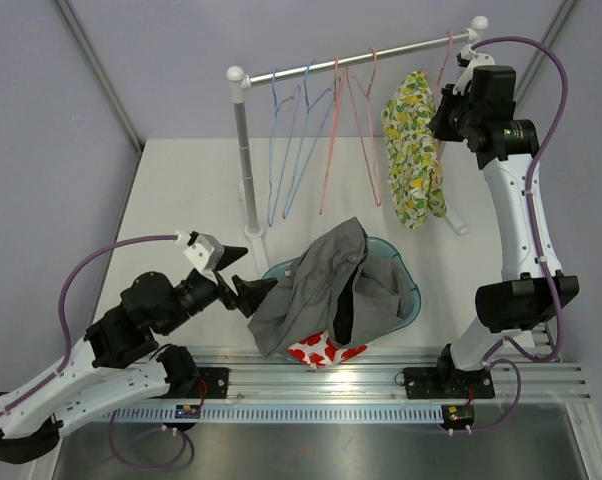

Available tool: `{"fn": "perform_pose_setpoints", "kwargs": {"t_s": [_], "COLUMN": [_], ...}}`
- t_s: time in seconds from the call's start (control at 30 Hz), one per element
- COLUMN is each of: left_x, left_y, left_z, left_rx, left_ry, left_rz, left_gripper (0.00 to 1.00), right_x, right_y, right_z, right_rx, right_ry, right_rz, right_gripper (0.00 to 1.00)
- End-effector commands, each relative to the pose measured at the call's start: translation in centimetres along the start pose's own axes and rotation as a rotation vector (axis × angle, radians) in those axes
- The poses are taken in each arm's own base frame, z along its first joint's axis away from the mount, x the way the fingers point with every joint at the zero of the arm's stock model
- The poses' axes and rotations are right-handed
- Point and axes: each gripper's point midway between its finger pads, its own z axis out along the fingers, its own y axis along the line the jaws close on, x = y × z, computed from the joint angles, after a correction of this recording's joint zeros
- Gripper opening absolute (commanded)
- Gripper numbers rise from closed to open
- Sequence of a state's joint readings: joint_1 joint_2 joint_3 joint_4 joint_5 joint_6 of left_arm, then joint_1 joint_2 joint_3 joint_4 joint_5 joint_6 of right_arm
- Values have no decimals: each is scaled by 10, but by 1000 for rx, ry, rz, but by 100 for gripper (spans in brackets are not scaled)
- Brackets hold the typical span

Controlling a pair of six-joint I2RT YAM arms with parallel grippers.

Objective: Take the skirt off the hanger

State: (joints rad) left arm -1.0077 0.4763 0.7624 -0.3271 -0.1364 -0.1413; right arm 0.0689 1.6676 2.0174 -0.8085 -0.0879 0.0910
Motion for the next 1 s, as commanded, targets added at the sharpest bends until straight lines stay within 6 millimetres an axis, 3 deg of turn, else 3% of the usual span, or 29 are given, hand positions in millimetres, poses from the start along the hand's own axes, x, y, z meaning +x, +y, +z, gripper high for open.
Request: {"fn": "perform_pose_setpoints", "kwargs": {"t_s": [0.0,0.03,0.13,0.23,0.27,0.4,0.53,0.57,0.6,0.63,0.67,0.7,0.73,0.77,0.83,0.87,0.97], "left_x": [-5,-6,-8,-12,-16,-33,-56,-54,-71,-76,-71,-87,-89,-93,-93,-76,-86], "left_y": [3,2,7,5,4,-6,-19,-23,-30,-33,-45,-51,-58,-70,-86,-102,-136], "left_z": [0,0,1,4,3,6,14,24,26,30,46,49,58,73,92,113,139], "left_rx": [-25,-23,-62,-50,-44,19,91,105,136,146,205,227,252,294,333,368,420], "left_ry": [-34,-37,-51,-59,-66,-118,-180,-158,-193,-190,-149,-172,-161,-151,-138,-93,-120], "left_rz": [-47,-51,-94,-82,-78,-7,74,102,114,120,157,167,176,199,229,261,295], "left_gripper": [99,99,99,99,99,99,99,99,99,99,99,99,99,99,99,99,99], "right_x": [-37,-40,-55,-76,-85,-93,-72,-71,-58,-53,-44,-40,-38,-28,-21,-11,3], "right_y": [-10,-14,-14,-7,0,10,11,14,12,14,14,15,18,17,21,20,23], "right_z": [-9,-11,-25,-52,-69,-101,-108,-120,-114,-116,-123,-127,-140,-139,-154,-153,-166], "right_rx": [86,109,115,89,63,20,2,-9,-12,-24,-29,-38,-49,-55,-73,-77,-95], "right_ry": [-133,-143,-196,-281,-323,-379,-332,-349,-317,-312,-307,-305,-317,-297,-306,-286,-286], "right_rz": [-61,-68,-91,-162,-190,-238,-250,-252,-249,-249,-246,-246,-243,-237,-216,-209,-182], "right_gripper": [9,0,0,0,0,0,0,0,0,0,0,0,0,0,0,0,0]}}
